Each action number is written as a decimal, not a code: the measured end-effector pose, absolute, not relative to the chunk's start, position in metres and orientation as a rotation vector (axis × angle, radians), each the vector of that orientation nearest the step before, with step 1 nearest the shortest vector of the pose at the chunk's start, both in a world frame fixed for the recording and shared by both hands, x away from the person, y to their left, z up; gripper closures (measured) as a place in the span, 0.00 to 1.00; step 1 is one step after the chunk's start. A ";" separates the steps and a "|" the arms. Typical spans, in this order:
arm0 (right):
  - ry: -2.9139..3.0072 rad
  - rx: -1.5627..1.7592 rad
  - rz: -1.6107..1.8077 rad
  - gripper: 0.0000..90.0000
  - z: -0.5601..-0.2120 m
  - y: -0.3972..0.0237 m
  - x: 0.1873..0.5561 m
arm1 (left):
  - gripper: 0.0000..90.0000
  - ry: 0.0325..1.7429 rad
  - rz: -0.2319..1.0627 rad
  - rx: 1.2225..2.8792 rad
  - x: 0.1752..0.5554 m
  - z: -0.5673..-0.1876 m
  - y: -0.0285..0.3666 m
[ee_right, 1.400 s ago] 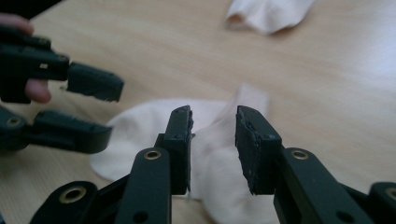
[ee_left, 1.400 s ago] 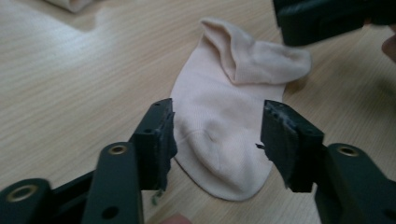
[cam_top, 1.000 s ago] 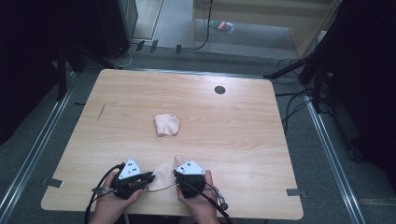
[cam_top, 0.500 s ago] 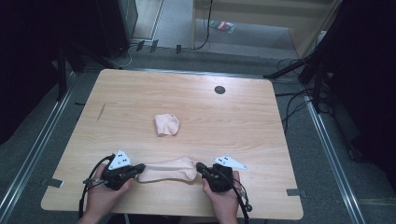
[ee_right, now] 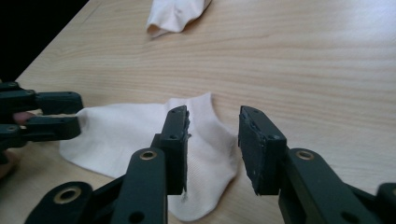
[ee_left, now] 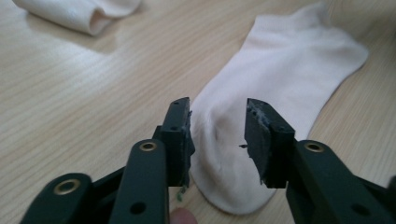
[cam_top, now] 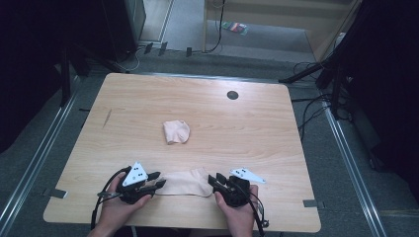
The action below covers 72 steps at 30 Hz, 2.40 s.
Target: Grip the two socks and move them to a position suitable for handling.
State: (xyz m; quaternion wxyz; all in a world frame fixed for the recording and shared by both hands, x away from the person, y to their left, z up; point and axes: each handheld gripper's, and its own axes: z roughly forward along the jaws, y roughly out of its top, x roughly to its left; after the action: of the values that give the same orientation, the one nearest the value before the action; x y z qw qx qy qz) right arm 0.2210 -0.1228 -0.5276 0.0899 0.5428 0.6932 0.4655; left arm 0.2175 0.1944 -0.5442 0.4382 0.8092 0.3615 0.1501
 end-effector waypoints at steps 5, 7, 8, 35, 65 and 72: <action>2.039 1.564 1.351 0.65 -0.523 -0.121 0.222 | 0.56 0.950 0.425 1.913 0.218 -0.543 0.203; 2.023 1.543 1.359 0.62 -0.518 -0.118 0.227 | 0.50 0.967 0.425 1.856 0.221 -0.543 0.211; 2.017 1.527 1.366 0.61 -0.515 -0.116 0.231 | 0.50 0.971 0.414 1.826 0.223 -0.543 0.215; 2.162 1.290 1.178 0.42 -0.500 -0.004 0.382 | 0.13 1.208 0.456 1.677 0.244 -0.550 0.264; 2.196 1.318 1.158 0.99 -0.499 -0.001 0.391 | 0.15 1.217 0.447 1.702 0.245 -0.552 0.260; 2.212 1.192 1.308 0.99 -0.457 0.012 0.374 | 0.15 1.217 0.445 1.701 0.245 -0.552 0.260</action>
State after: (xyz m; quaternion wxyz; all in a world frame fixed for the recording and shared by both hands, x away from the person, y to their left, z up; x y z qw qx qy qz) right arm 0.3737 0.0119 -0.4572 0.1537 0.4159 0.7716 0.4561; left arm 0.2447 0.2601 -0.5515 0.4810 0.6974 0.4989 0.1823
